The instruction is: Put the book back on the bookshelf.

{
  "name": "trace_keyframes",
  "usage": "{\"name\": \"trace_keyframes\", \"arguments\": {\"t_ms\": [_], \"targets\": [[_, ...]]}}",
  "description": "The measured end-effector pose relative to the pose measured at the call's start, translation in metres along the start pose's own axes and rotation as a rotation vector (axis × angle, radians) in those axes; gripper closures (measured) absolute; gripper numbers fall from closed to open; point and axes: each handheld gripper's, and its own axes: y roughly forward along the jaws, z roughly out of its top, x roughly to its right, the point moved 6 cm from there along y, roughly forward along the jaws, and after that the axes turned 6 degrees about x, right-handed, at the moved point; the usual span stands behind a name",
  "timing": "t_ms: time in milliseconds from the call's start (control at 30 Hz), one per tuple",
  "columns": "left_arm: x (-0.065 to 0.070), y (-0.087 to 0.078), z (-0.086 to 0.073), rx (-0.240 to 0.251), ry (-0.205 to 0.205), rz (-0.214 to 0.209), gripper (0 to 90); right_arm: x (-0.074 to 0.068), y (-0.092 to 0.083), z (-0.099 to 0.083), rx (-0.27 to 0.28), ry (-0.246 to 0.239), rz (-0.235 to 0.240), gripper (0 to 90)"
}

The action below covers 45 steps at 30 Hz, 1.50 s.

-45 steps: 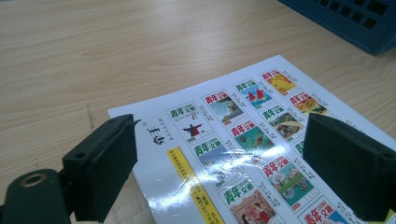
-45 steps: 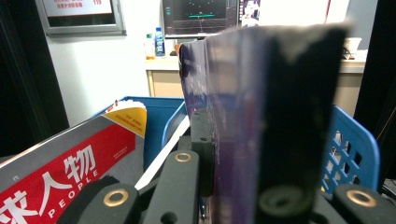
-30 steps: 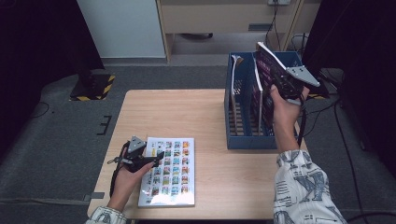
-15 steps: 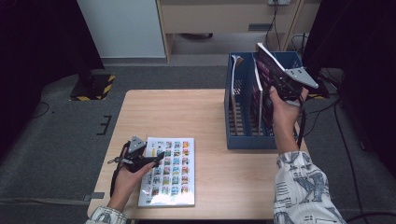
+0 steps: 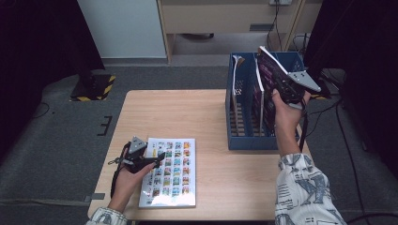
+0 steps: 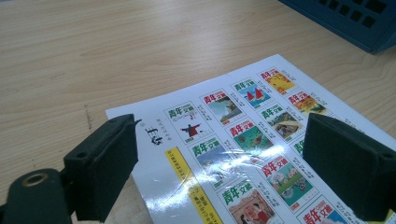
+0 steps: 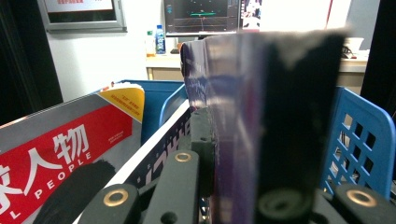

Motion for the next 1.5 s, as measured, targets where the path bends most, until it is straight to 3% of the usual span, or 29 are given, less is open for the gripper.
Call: {"name": "trace_keyframes", "arguments": {"t_ms": [767,1500], "targets": [[0.000,0.000,0.000,0.000,0.000,0.001,9.9,0.010,-0.002,-0.010,-0.002,0.029,-0.026,83.9],[0.000,0.001,-0.001,-0.004,0.007,-0.002,9.9,0.010,0.000,-0.021,-0.017,0.014,-0.027,83.8]]}}
